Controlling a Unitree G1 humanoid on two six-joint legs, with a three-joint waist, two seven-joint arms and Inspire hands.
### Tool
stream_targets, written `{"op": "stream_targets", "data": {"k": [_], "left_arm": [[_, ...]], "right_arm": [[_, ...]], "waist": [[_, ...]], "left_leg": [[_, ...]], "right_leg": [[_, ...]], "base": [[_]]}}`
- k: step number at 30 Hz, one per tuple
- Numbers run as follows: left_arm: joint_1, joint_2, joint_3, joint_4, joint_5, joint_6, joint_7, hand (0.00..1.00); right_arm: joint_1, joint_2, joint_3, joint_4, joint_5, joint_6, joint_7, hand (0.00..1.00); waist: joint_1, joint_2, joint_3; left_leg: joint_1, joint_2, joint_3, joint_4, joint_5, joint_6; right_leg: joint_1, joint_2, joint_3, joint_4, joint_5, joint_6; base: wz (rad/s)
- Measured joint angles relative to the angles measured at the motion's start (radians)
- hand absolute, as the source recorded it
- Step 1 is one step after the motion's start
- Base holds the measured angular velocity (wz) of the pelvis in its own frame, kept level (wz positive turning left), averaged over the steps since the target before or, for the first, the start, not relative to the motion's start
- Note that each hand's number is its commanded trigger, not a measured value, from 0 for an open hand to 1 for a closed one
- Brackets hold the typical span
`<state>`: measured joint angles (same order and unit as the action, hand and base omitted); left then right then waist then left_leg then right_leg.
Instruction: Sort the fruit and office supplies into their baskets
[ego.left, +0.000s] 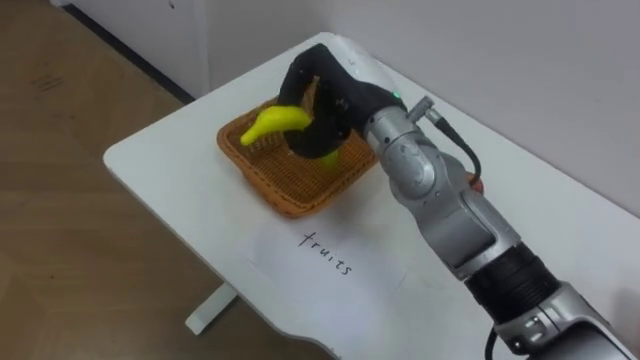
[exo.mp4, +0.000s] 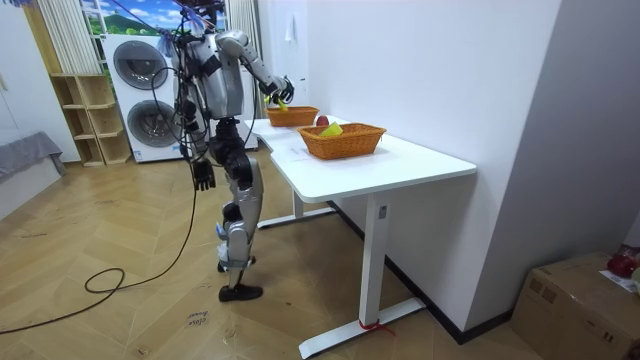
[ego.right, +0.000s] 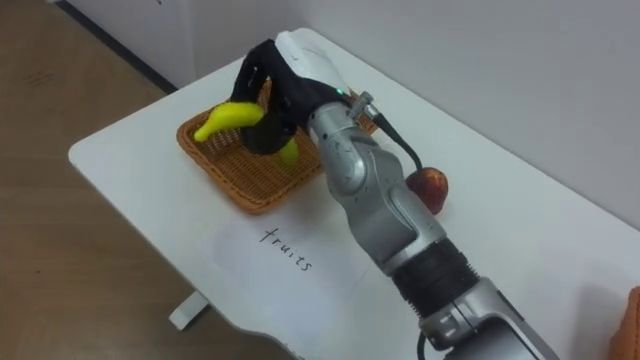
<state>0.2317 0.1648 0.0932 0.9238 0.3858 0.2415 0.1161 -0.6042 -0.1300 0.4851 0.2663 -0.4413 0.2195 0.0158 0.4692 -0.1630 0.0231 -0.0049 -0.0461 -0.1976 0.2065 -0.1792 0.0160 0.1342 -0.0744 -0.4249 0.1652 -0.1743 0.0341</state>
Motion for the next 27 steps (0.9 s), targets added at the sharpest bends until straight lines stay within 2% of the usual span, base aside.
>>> {"op": "stream_targets", "data": {"k": [11,27], "left_arm": [[-0.001,0.002,-0.001,0.012,-0.001,-0.001,-0.001,0.00],[-0.005,0.003,-0.021,0.021,-0.003,0.000,0.008,0.00]], "right_arm": [[0.000,-0.002,0.000,0.057,-0.001,0.000,0.034,0.00],[0.000,-0.002,0.001,0.065,-0.007,0.000,0.111,0.00]], "waist": [[-0.005,0.000,0.0002],[-0.005,0.001,0.0001]], "left_leg": [[-0.004,-0.003,0.001,0.008,0.001,0.001],[-0.005,-0.004,0.001,0.010,0.001,0.001]], "right_leg": [[-0.004,-0.005,-0.014,0.001,0.000,0.000],[-0.002,-0.004,-0.008,0.000,0.000,0.000]], "base": [[0.00],[0.00]]}}
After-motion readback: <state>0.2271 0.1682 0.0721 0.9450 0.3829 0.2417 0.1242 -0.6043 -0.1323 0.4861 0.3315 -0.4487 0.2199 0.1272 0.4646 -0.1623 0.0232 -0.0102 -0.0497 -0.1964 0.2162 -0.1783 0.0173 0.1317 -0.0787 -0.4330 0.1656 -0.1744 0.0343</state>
